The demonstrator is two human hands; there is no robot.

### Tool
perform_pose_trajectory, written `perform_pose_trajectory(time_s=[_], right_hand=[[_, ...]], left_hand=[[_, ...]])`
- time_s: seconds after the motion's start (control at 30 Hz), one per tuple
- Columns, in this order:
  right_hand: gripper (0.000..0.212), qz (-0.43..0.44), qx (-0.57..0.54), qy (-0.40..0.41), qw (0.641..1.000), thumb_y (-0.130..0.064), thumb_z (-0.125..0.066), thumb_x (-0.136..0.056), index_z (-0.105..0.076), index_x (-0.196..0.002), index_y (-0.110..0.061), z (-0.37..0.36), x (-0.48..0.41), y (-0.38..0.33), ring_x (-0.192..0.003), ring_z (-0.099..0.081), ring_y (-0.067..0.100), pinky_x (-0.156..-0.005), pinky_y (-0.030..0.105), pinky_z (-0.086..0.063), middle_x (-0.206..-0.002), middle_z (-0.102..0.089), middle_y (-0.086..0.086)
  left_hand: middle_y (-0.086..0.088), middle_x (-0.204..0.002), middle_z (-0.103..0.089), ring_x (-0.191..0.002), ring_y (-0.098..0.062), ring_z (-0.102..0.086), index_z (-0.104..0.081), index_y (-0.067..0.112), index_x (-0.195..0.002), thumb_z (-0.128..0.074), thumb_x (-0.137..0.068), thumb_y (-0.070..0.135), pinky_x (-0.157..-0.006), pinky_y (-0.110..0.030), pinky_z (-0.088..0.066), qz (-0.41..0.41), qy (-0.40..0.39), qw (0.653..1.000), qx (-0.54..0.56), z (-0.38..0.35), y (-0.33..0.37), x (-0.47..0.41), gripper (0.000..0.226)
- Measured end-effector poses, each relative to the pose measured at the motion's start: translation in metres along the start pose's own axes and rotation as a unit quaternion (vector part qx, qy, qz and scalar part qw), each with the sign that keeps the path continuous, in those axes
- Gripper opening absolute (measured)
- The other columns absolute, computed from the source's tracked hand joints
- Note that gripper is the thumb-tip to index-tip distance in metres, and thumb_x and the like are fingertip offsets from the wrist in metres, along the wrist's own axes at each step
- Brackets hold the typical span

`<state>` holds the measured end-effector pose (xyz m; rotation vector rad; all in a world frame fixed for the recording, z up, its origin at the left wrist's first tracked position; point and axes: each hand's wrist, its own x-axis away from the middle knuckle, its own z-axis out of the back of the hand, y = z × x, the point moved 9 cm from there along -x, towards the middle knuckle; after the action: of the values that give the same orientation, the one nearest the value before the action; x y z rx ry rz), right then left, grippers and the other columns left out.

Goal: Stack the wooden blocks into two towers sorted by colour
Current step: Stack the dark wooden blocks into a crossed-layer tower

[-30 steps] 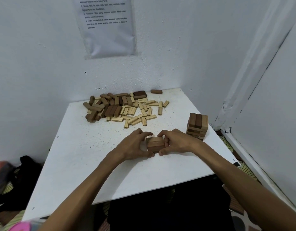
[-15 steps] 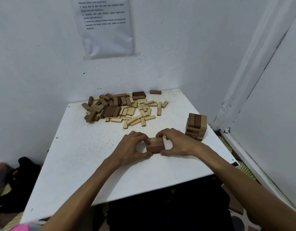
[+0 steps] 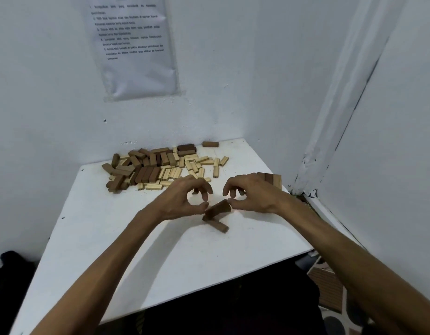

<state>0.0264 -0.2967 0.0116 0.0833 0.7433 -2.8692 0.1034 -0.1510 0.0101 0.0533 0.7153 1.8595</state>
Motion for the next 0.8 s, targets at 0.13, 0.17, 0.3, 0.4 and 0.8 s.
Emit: perform_pose_trajectory(time_s=[0.13, 0.17, 0.3, 0.4, 0.8], right_hand=[[0.018, 0.012, -0.011, -0.015, 1.000, -0.027, -0.070, -0.093, -0.069, -0.110, -0.029, -0.028, 0.010, -0.002, -0.089, -0.054, 0.001, -0.078, 0.020, -0.046, -0.100, -0.058, -0.018], [0.020, 0.017, -0.013, -0.017, 1.000, -0.025, -0.070, -0.093, -0.069, -0.113, -0.026, -0.036, 0.011, -0.003, -0.092, -0.054, 0.000, -0.080, 0.017, -0.044, -0.103, -0.059, -0.016], [0.025, 0.040, -0.008, -0.003, 0.999, -0.028, -0.070, -0.094, -0.068, -0.118, -0.023, -0.046, 0.007, -0.009, -0.104, -0.051, 0.002, -0.083, 0.008, -0.037, -0.113, -0.061, -0.008], [0.023, 0.053, 0.019, 0.002, 0.998, -0.026, -0.068, -0.095, -0.066, -0.118, -0.022, -0.041, 0.001, -0.008, -0.107, -0.050, 0.007, -0.084, 0.015, -0.040, -0.114, -0.060, -0.006], [0.038, 0.055, 0.073, -0.008, 0.996, -0.026, -0.068, -0.091, -0.061, -0.129, -0.028, -0.042, 0.000, 0.000, -0.115, -0.043, 0.007, -0.075, 0.022, -0.040, -0.125, -0.056, -0.011]], left_hand=[[0.033, -0.105, -0.059, -0.099, -0.004, -0.056, -0.067, 0.031, -0.103, -0.085, -0.080, 0.026, -0.078, -0.016, -0.038, 0.055, -0.028, 0.998, 0.005, -0.018, -0.023, 0.006, 0.030], [0.034, -0.105, -0.058, -0.099, -0.003, -0.056, -0.068, 0.032, -0.102, -0.085, -0.079, 0.027, -0.077, -0.015, -0.038, 0.063, -0.025, 0.998, 0.008, -0.022, -0.027, 0.013, 0.029], [0.030, -0.102, -0.057, -0.101, -0.002, -0.054, -0.068, 0.037, -0.106, -0.079, -0.075, 0.046, -0.082, -0.021, -0.043, 0.082, -0.010, 0.996, 0.015, -0.021, -0.037, 0.028, 0.034], [0.025, -0.110, -0.059, -0.104, -0.005, -0.055, -0.068, 0.036, -0.112, -0.076, -0.075, 0.050, -0.087, -0.026, -0.046, 0.059, -0.028, 0.998, 0.016, -0.023, -0.033, 0.029, 0.040], [0.026, -0.115, -0.063, -0.105, -0.003, -0.054, -0.068, 0.034, -0.116, -0.084, -0.078, 0.041, -0.088, -0.028, -0.047, 0.032, -0.051, 0.998, 0.008, -0.032, -0.025, 0.018, 0.041]])
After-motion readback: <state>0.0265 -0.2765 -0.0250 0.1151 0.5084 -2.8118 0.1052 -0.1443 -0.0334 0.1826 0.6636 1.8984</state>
